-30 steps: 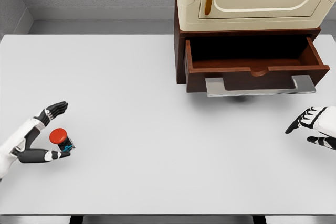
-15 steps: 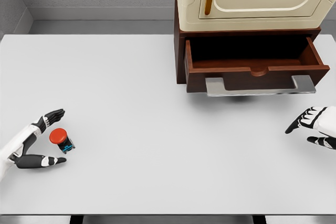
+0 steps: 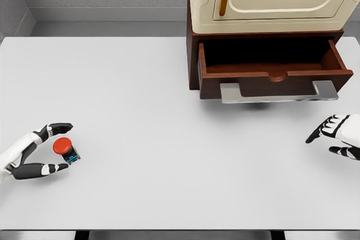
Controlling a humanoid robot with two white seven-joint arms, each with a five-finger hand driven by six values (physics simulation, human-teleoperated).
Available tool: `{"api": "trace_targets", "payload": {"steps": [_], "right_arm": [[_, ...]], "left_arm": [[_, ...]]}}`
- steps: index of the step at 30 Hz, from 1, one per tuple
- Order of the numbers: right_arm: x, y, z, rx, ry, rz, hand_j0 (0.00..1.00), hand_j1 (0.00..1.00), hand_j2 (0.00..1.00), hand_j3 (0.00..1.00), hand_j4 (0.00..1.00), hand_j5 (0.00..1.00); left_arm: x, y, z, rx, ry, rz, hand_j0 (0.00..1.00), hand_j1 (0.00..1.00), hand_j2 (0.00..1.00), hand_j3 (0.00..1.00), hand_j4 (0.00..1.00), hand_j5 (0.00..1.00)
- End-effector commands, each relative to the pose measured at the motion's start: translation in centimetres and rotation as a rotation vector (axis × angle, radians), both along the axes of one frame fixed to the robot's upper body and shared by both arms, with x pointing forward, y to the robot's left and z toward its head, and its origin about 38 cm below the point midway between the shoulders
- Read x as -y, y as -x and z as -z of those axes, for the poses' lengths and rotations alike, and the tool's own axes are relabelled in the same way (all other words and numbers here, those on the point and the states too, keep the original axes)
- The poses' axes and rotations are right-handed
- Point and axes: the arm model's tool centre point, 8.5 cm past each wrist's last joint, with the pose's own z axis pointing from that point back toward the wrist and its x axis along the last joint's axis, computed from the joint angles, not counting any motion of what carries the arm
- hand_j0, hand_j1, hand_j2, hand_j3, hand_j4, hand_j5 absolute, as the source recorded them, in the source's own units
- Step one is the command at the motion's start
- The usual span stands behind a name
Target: Put the switch into the drawer with left arm, and close the drawer with right arm
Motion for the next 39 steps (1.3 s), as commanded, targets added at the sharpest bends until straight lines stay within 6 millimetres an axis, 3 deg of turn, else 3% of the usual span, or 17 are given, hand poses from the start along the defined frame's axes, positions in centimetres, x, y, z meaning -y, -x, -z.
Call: {"api": "trace_targets", "payload": {"steps": [1, 15, 17, 20, 28, 30, 37, 38, 39], "right_arm": [[0.0, 0.0, -0.1, -0.001, -0.004, 0.002, 0.65, 0.65, 0.65, 0.65, 0.65, 0.65], [0.0, 0.0, 0.0, -0.001, -0.005, 0.002, 0.65, 0.65, 0.65, 0.65, 0.65, 0.65], [0.0, 0.0, 0.0, -0.001, -0.005, 0.002, 0.65, 0.65, 0.65, 0.65, 0.65, 0.65], [0.0, 0.0, 0.0, -0.001, -0.005, 0.002, 0.65, 0.65, 0.65, 0.65, 0.65, 0.65], [0.0, 0.0, 0.0, -0.001, -0.005, 0.002, 0.66, 0.66, 0.66, 0.66, 0.66, 0.66], [0.0, 0.0, -0.1, 0.001, -0.005, 0.002, 0.66, 0.66, 0.66, 0.66, 0.66, 0.66], [0.0, 0.0, -0.1, 0.001, -0.005, 0.002, 0.66, 0.66, 0.66, 0.66, 0.66, 0.66], [0.0, -0.1, -0.1, 0.002, -0.005, 0.002, 0.66, 0.66, 0.66, 0.66, 0.66, 0.66], [0.0, 0.0, 0.0, -0.001, -0.005, 0.002, 0.66, 0.66, 0.66, 0.66, 0.66, 0.66]], "left_arm": [[0.3, -0.1, -0.3, 0.008, 0.007, 0.008, 0.82, 0.82, 0.82, 0.82, 0.82, 0.82], [0.6, 0.3, 0.6, -0.004, -0.024, 0.016, 0.78, 0.78, 0.78, 0.78, 0.78, 0.78], [0.4, 0.3, 0.8, -0.009, -0.026, 0.011, 0.68, 0.68, 0.68, 0.68, 0.68, 0.68], [0.3, 0.3, 0.8, -0.010, -0.027, 0.010, 0.63, 0.63, 0.63, 0.63, 0.63, 0.63], [1.1, 0.6, 1.5, -0.017, -0.018, 0.017, 0.61, 0.61, 0.61, 0.61, 0.61, 0.61], [1.1, 0.5, 1.5, -0.016, -0.015, 0.017, 0.54, 0.54, 0.54, 0.54, 0.54, 0.54], [1.2, 0.4, 1.1, -0.005, -0.012, 0.018, 0.55, 0.55, 0.55, 0.55, 0.55, 0.55], [1.2, 0.4, 1.1, -0.005, -0.012, 0.018, 0.58, 0.58, 0.58, 0.58, 0.58, 0.58], [1.2, 0.4, 1.1, -0.005, -0.013, 0.018, 0.68, 0.68, 0.68, 0.68, 0.68, 0.68]]}}
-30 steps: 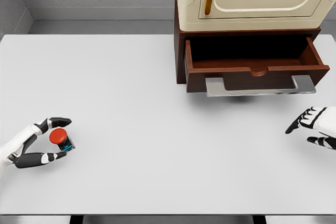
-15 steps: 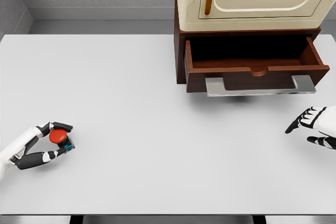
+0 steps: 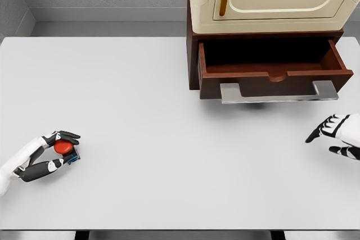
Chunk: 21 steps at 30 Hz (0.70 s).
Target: Put the switch into the drawer with left arm, and close the drawer with right arm
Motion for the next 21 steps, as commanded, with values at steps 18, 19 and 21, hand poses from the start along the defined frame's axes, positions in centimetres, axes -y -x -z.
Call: {"api": "trace_targets", "payload": {"steps": [18, 19, 21], "right_arm": [[-0.01, -0.12, -0.20, 0.004, -0.004, 0.001, 0.66, 0.66, 0.66, 0.66, 0.66, 0.66], [-0.02, -0.13, -0.21, 0.005, -0.005, 0.002, 0.66, 0.66, 0.66, 0.66, 0.66, 0.66], [0.03, -0.17, -0.24, 0.006, -0.005, 0.003, 0.66, 0.66, 0.66, 0.66, 0.66, 0.66]], "left_arm": [[-0.22, -0.22, -0.44, 0.014, -0.002, -0.004, 0.99, 0.99, 0.99, 0.99, 0.99, 0.99], [-0.27, -0.22, -0.42, 0.013, 0.000, -0.007, 0.99, 0.99, 0.99, 0.99, 0.99, 0.99], [-0.38, -0.37, -0.51, 0.015, 0.001, -0.009, 0.97, 0.97, 0.97, 0.97, 0.97, 0.97]]}}
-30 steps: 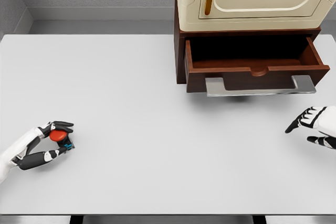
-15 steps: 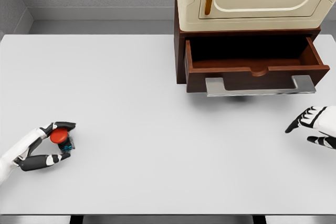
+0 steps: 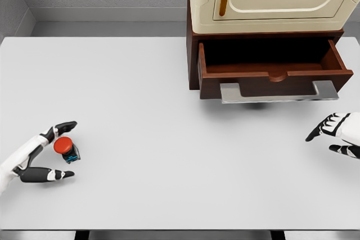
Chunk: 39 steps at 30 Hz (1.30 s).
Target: Put the switch into the drawer with left arm, and close the drawer with right arm
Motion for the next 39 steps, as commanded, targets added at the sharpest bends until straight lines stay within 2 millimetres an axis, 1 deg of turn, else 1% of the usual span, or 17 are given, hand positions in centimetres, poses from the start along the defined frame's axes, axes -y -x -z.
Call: {"api": "trace_targets", "payload": {"steps": [1, 2, 3, 4, 6, 7, 12, 18, 21, 26, 28, 34, 36, 38, 39], "right_arm": [[0.0, 0.0, -0.1, -0.001, -0.005, 0.002, 0.66, 0.66, 0.66, 0.66, 0.66, 0.66], [0.0, -0.1, -0.1, 0.001, -0.005, 0.002, 0.66, 0.66, 0.66, 0.66, 0.66, 0.66], [0.0, -0.1, -0.1, 0.002, -0.006, 0.002, 0.66, 0.66, 0.66, 0.66, 0.66, 0.66], [0.0, -0.1, -0.2, 0.002, -0.004, 0.002, 0.66, 0.66, 0.66, 0.66, 0.66, 0.66], [0.0, -0.1, -0.1, 0.001, -0.005, 0.002, 0.66, 0.66, 0.66, 0.66, 0.66, 0.66], [0.0, -0.1, -0.1, 0.001, -0.005, 0.002, 0.66, 0.66, 0.66, 0.66, 0.66, 0.66], [0.0, 0.0, -0.1, -0.001, -0.005, 0.002, 0.66, 0.66, 0.66, 0.66, 0.66, 0.66], [0.0, -0.1, -0.2, 0.002, -0.004, 0.002, 0.66, 0.66, 0.66, 0.66, 0.66, 0.66], [0.0, -0.1, -0.1, 0.001, -0.005, 0.002, 0.66, 0.66, 0.66, 0.66, 0.66, 0.66], [0.0, 0.0, -0.1, 0.001, -0.004, 0.002, 0.66, 0.66, 0.66, 0.66, 0.66, 0.66], [0.0, -0.1, -0.1, 0.001, -0.005, 0.002, 0.66, 0.66, 0.66, 0.66, 0.66, 0.66], [0.0, -0.1, -0.1, 0.001, -0.005, 0.002, 0.66, 0.66, 0.66, 0.66, 0.66, 0.66], [0.0, -0.1, -0.1, 0.001, -0.005, 0.002, 0.66, 0.66, 0.66, 0.66, 0.66, 0.66], [0.0, -0.1, -0.1, 0.001, -0.005, 0.002, 0.66, 0.66, 0.66, 0.66, 0.66, 0.66], [0.0, -0.1, -0.1, 0.001, -0.005, 0.002, 0.66, 0.66, 0.66, 0.66, 0.66, 0.66]], "left_arm": [[-0.4, -0.1, -0.1, -0.003, 0.000, -0.009, 0.95, 0.95, 0.95, 0.95, 0.95, 0.95], [-0.5, -0.1, -0.2, -0.003, -0.002, -0.009, 0.94, 0.94, 0.94, 0.94, 0.94, 0.94], [-0.6, -0.2, -0.2, -0.001, -0.003, -0.011, 0.91, 0.91, 0.91, 0.91, 0.91, 0.91], [-0.6, -0.2, -0.2, -0.001, -0.005, -0.010, 0.91, 0.91, 0.91, 0.91, 0.91, 0.91], [-0.5, -0.2, -0.2, -0.002, -0.008, -0.008, 0.85, 0.85, 0.85, 0.85, 0.85, 0.85], [-0.5, -0.1, -0.1, -0.004, -0.006, -0.009, 0.79, 0.79, 0.79, 0.79, 0.79, 0.79], [-0.3, -0.1, 0.2, -0.006, -0.005, -0.008, 0.76, 0.76, 0.76, 0.76, 0.76, 0.76], [-0.5, 0.0, 0.4, -0.011, -0.009, -0.013, 0.78, 0.78, 0.78, 0.78, 0.78, 0.78], [-0.6, 0.0, 0.5, -0.014, -0.012, -0.015, 0.85, 0.85, 0.85, 0.85, 0.85, 0.85], [-1.1, -0.4, 0.6, -0.015, -0.019, -0.031, 0.86, 0.86, 0.86, 0.86, 0.86, 0.86], [-1.2, -0.6, 0.6, -0.011, -0.020, -0.032, 0.86, 0.86, 0.86, 0.86, 0.86, 0.86], [-1.0, -0.4, 1.1, -0.026, -0.023, -0.026, 0.84, 0.84, 0.84, 0.84, 0.84, 0.84], [-0.9, -0.3, 1.1, -0.027, -0.026, -0.021, 0.80, 0.80, 0.80, 0.80, 0.80, 0.80], [-0.7, -0.3, 1.3, -0.027, -0.020, -0.023, 0.69, 0.69, 0.69, 0.69, 0.69, 0.69], [-0.7, -0.3, 1.3, -0.027, -0.021, -0.022, 0.67, 0.67, 0.67, 0.67, 0.67, 0.67]]}}
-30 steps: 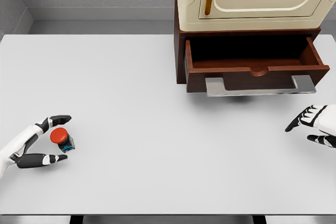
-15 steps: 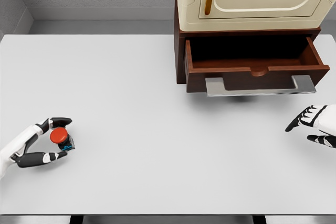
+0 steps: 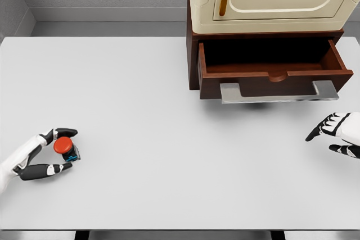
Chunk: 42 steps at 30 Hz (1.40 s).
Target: Put the switch into the drawer with left arm, and close the drawer with right arm
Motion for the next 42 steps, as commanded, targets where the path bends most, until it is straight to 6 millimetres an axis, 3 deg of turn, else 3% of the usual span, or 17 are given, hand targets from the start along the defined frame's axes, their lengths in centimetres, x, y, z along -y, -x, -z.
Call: {"api": "trace_targets", "payload": {"steps": [1, 5, 11, 14, 18, 24, 31, 42], "right_arm": [[0.0, 0.0, -0.1, -0.001, -0.004, 0.002, 0.66, 0.66, 0.66, 0.66, 0.66, 0.66], [0.0, 0.0, -0.1, -0.001, -0.004, 0.002, 0.66, 0.66, 0.66, 0.66, 0.66, 0.66], [0.0, 0.0, -0.1, -0.001, -0.004, 0.002, 0.66, 0.66, 0.66, 0.66, 0.66, 0.66], [0.0, 0.0, -0.1, -0.001, -0.003, 0.001, 0.66, 0.66, 0.66, 0.66, 0.66, 0.66], [0.1, -0.1, -0.1, 0.001, -0.002, 0.003, 0.66, 0.66, 0.66, 0.66, 0.66, 0.66], [0.0, -0.1, -0.2, 0.001, -0.003, 0.001, 0.66, 0.66, 0.66, 0.66, 0.66, 0.66], [0.0, -0.1, -0.1, 0.002, -0.005, 0.002, 0.66, 0.66, 0.66, 0.66, 0.66, 0.66], [0.0, -0.1, -0.1, 0.003, -0.010, 0.006, 0.66, 0.66, 0.66, 0.66, 0.66, 0.66]], "left_arm": [[0.1, 0.0, 0.1, -0.002, 0.007, -0.002, 0.64, 0.64, 0.64, 0.64, 0.64, 0.64], [0.2, 0.0, 0.1, -0.001, 0.005, -0.001, 0.48, 0.48, 0.48, 0.48, 0.48, 0.48], [0.3, 0.0, -0.1, 0.005, 0.013, 0.001, 0.39, 0.39, 0.39, 0.39, 0.39, 0.39], [0.2, -0.2, -0.7, 0.021, 0.014, 0.001, 0.39, 0.39, 0.39, 0.39, 0.39, 0.39], [2.0, -0.9, -2.9, 0.090, 0.034, 0.051, 0.36, 0.36, 0.36, 0.36, 0.36, 0.36], [2.5, -2.1, -4.1, 0.137, 0.021, 0.070, 0.36, 0.36, 0.36, 0.36, 0.36, 0.36], [6.2, -3.1, -7.3, 0.263, 0.057, 0.154, 0.36, 0.36, 0.36, 0.36, 0.36, 0.36], [9.7, -5.0, -9.5, 0.378, 0.161, 0.174, 0.36, 0.36, 0.36, 0.36, 0.36, 0.36]]}}
